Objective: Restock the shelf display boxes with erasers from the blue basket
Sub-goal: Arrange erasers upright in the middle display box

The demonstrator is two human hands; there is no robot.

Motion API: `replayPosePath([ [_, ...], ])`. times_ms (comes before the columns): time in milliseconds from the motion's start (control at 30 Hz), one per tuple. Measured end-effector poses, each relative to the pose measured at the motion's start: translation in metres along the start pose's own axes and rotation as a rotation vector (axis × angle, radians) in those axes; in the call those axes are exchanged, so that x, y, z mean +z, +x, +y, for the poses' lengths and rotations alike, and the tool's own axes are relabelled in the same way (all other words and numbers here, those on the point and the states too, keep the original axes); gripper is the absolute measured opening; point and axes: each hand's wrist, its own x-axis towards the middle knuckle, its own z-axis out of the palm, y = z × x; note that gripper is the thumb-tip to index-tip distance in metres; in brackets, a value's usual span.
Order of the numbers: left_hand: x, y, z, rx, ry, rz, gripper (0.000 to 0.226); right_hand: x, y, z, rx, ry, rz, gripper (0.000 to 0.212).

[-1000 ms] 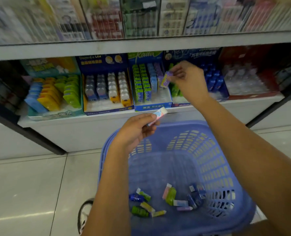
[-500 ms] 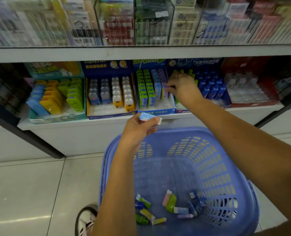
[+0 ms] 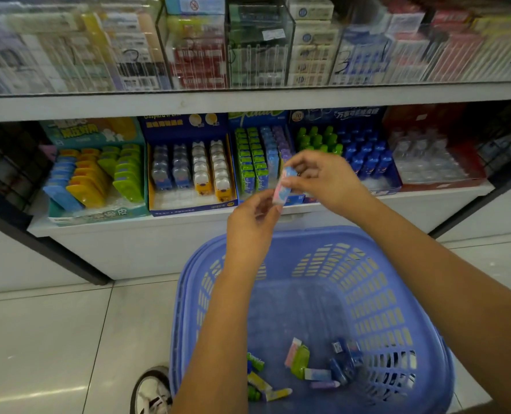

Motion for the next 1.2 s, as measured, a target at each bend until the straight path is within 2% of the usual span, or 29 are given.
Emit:
replayPosePath([
  [100, 0.003, 0.003, -0.007, 0.091, 0.375, -0.029, 0.047, -0.008, 0.016, 0.007, -0.086, -0.200, 0.260, 0.018],
  [167, 0.004, 0.004, -0.013, 0.108, 0.547, -0.077, 0.057, -0.009, 0.027, 0.010, -0.149, -0.301, 0.248, 0.016],
  [267, 0.006, 0.003, -0.020, 0.119, 0.615, -0.075, 0.062, 0.001, 0.038, 0.015, -0.181, -0.375, 0.155, 0.018],
  [467, 0.008, 0.007, -0.023, 0.137, 0.596, -0.037, 0.060, 0.010, 0.048, 0.026, -0.229, -0.459, 0.072, 0.018],
  [700, 0.008, 0.006, -0.022, 0.137, 0.577, -0.048, 0.060, 0.020, 0.040, 0.028, -0.434, -0.807, 0.153, 0.021],
  [767, 0.007, 0.006, -0.021, 0.144, 0.569, -0.059, 0.058, 0.022, 0.033, 0.023, -0.395, -0.903, 0.136, 0.029],
  [833, 0.008, 0.001, -0.021, 0.184, 0.423, -0.009, 0.048, 0.019, 0.025, 0.019, -0.325, -0.918, 0.076, 0.033],
  [900, 0.014, -0.009, -0.025, 0.219, 0.173, 0.143, 0.034, 0.015, 0.010, 0.016, -0.222, -0.800, 0.051, 0.031],
  [967, 0.025, -0.019, -0.038, 0.156, 0.078, 0.195, 0.024, 0.014, -0.011, 0.019, -0.071, -0.697, -0.059, 0.020],
  [1000, 0.032, -0.023, -0.050, 0.094, 0.129, 0.128, 0.020, 0.017, -0.023, 0.026, 0.027, -0.694, -0.175, 0.019],
  [1100, 0.048, -0.040, -0.094, -0.165, 0.447, -0.292, 0.020, 0.038, -0.064, 0.061, 0.330, -0.776, -0.584, 0.022],
  [1200, 0.054, -0.071, -0.137, -0.393, 0.682, -0.638, 0.032, 0.063, -0.106, 0.112, 0.498, -0.806, -0.931, 0.016],
])
